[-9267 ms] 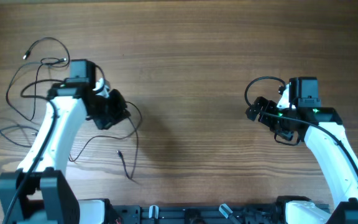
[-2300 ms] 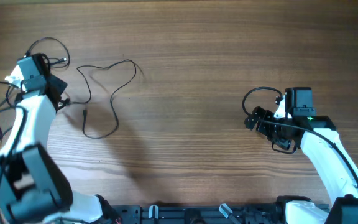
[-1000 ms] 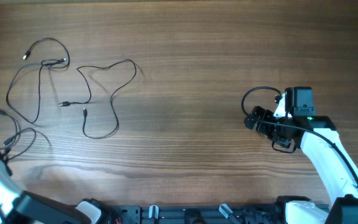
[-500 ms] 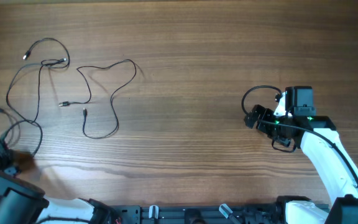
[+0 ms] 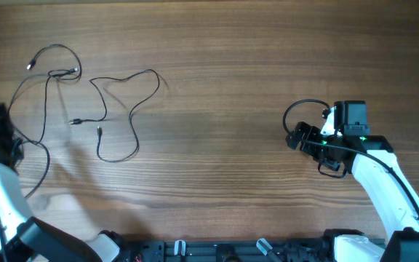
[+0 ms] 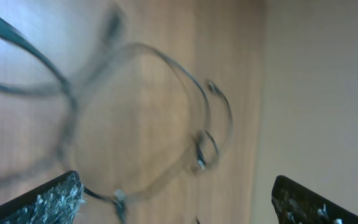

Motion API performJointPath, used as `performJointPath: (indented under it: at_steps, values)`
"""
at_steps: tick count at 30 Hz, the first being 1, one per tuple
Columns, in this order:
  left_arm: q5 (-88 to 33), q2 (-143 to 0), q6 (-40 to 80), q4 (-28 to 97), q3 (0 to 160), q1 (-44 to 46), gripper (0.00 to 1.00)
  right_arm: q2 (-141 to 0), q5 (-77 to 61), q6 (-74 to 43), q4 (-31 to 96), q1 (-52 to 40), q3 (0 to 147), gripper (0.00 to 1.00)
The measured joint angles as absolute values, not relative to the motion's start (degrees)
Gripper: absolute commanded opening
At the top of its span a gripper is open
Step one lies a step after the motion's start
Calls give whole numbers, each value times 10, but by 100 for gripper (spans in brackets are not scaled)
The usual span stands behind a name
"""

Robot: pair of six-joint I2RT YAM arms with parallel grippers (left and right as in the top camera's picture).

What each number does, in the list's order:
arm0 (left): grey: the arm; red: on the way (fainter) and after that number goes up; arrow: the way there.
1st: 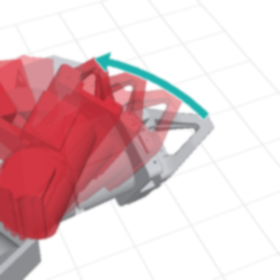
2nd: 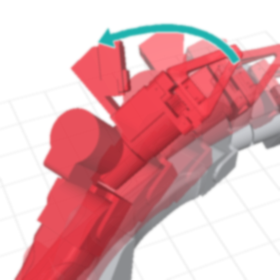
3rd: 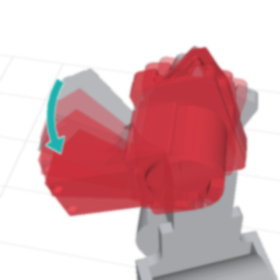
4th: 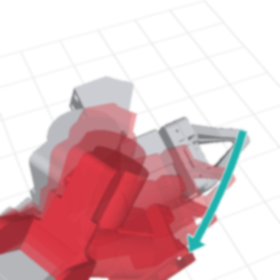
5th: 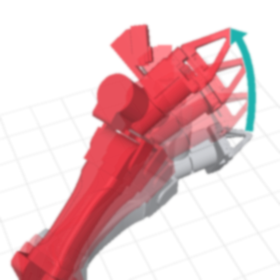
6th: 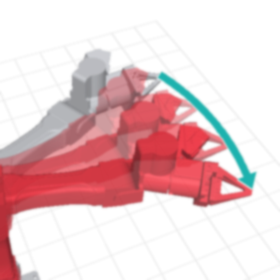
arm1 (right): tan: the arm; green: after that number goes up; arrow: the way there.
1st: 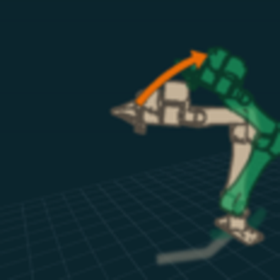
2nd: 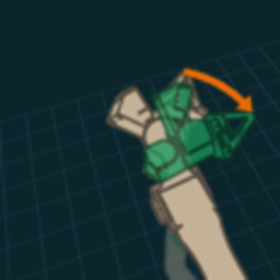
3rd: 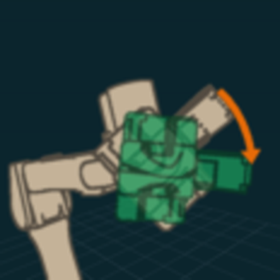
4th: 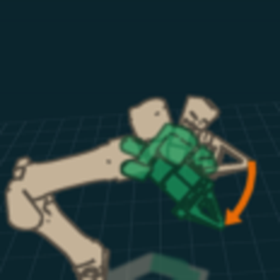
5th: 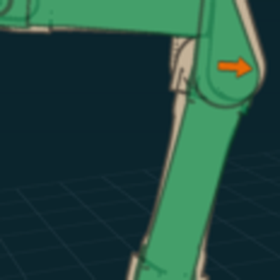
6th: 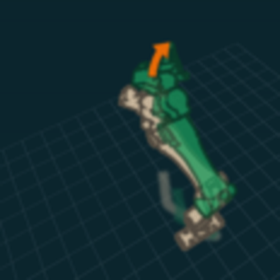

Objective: Untangle cables

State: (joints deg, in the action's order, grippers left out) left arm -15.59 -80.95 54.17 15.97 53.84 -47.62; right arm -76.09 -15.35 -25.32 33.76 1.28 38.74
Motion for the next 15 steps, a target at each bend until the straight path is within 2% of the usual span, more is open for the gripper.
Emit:
performJointPath:
  at_steps: [3,6,8,12,14,15]
  values:
    - [-145,-813,567,166,539,-403,100,-761,-154,-253,337,13,387,100]
    - [-62,-833,680,245,540,-338,100,-761,-154,-253,337,13,387,100]
    - [-14,-859,765,250,539,-313,100,-761,-154,-253,338,13,387,100]
    - [28,-898,845,214,539,-302,94,-761,-154,-253,338,13,387,100]
    - [43,-913,863,203,539,-302,81,-761,-154,-253,338,13,387,100]
    - [53,-920,871,196,539,-302,70,-761,-154,-253,338,13,387,100]
